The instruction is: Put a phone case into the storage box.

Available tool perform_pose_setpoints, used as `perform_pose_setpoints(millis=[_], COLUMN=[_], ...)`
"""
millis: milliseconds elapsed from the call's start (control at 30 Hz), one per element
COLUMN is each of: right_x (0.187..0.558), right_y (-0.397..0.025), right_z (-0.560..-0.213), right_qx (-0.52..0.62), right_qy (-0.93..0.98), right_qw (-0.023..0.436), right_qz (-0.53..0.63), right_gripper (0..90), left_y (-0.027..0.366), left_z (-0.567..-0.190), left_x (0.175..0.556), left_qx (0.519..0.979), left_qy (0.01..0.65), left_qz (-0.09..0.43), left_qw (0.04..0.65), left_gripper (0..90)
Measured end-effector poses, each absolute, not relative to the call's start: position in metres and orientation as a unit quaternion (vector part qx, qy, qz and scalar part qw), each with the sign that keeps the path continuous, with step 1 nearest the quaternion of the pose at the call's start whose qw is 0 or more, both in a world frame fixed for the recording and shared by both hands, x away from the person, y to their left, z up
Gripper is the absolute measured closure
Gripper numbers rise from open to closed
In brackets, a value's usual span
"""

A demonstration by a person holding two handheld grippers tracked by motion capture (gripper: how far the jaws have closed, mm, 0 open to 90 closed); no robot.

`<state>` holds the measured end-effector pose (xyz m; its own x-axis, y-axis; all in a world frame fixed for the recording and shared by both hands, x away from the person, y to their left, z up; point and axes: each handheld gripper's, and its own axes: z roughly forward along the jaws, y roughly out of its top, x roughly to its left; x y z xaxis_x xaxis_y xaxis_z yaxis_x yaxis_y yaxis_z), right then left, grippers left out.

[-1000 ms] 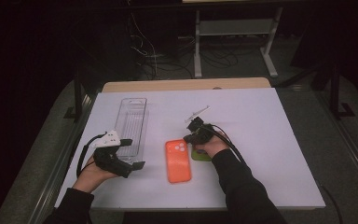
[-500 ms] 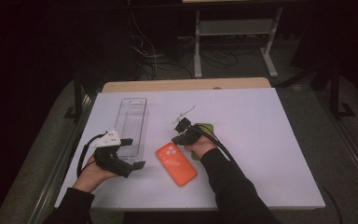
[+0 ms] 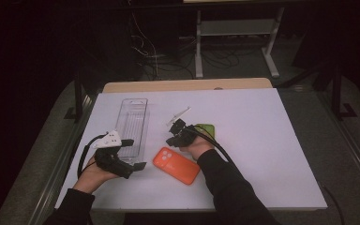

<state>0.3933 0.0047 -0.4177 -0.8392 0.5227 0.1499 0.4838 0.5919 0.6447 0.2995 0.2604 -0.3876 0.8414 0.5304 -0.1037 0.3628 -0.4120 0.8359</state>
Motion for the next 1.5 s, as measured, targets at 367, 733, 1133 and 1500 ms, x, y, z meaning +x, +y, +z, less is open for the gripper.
perform_pose_setpoints(millis=[367,733,1133,1500], right_x=[0.365,0.332,0.298,0.282], right_y=[-0.047,-0.120,-0.176,-0.189], right_z=[-0.383,-0.391,-0.411,-0.423], right_qx=[0.283,0.316,0.355,0.363], right_qy=[0.880,0.859,0.830,0.828], right_qw=[0.043,0.092,0.110,0.109], right_qz=[0.379,0.392,0.416,0.413], right_gripper=[51.5,16.2,0.0,0.0], left_y=[0.260,0.261,0.259,0.258], left_z=[-0.388,-0.387,-0.387,-0.388], left_x=[0.299,0.299,0.302,0.301], left_qx=[0.837,0.842,0.840,0.843], left_qy=[0.264,0.263,0.260,0.256], left_qz=[0.092,0.091,0.090,0.086], left_qw=[0.470,0.462,0.468,0.466], left_gripper=[0.0,0.0,0.0,0.0])
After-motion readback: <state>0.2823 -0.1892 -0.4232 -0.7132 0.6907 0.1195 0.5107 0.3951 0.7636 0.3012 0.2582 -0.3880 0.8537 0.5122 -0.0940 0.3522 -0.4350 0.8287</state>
